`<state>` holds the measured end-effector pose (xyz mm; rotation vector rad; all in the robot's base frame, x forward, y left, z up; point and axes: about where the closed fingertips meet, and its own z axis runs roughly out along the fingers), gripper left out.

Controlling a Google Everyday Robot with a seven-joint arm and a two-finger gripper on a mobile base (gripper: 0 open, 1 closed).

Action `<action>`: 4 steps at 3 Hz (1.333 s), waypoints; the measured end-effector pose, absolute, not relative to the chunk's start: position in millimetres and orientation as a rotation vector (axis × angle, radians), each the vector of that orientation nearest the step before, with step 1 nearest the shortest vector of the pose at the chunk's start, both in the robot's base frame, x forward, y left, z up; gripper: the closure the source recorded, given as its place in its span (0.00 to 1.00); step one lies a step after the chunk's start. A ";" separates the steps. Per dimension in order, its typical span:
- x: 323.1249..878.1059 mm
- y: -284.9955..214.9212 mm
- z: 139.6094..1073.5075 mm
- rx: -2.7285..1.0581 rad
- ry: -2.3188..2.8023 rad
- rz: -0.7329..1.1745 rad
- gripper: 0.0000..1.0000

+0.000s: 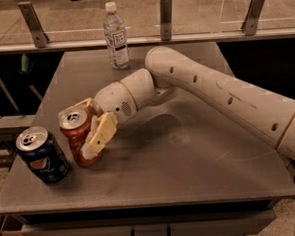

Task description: Move coke can near pepsi can

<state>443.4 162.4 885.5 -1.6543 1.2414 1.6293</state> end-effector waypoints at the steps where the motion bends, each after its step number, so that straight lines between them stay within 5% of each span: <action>1: 448.8 142.6 911.5 -1.693 1.287 1.500 0.00; 3: 458.8 46.9 1058.9 -1.761 1.375 0.816 0.00; 4: 457.9 42.5 1083.8 -1.749 1.346 0.749 0.00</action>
Offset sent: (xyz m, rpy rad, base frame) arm 0.0308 -0.1313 0.2028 -0.2852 -0.5581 -0.3135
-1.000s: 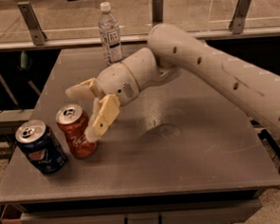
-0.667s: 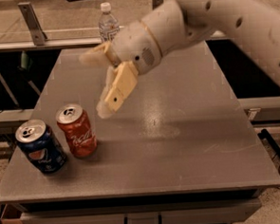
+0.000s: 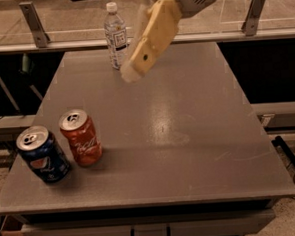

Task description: Move coke can near pepsi can

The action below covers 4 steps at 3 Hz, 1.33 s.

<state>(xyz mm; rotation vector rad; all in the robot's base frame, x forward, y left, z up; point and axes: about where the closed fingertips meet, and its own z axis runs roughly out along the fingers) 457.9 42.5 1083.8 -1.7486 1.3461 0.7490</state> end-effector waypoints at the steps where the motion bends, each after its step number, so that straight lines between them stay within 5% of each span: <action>1: 459.9 33.8 1083.4 -1.738 1.362 0.703 0.00; 3: 501.7 -119.5 1113.7 -1.596 1.519 0.169 0.00; 4: 503.6 -128.0 1114.5 -1.592 1.532 0.136 0.00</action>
Offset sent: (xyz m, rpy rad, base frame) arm 0.0642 -0.1839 0.0184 -0.1915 -0.2791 -0.4228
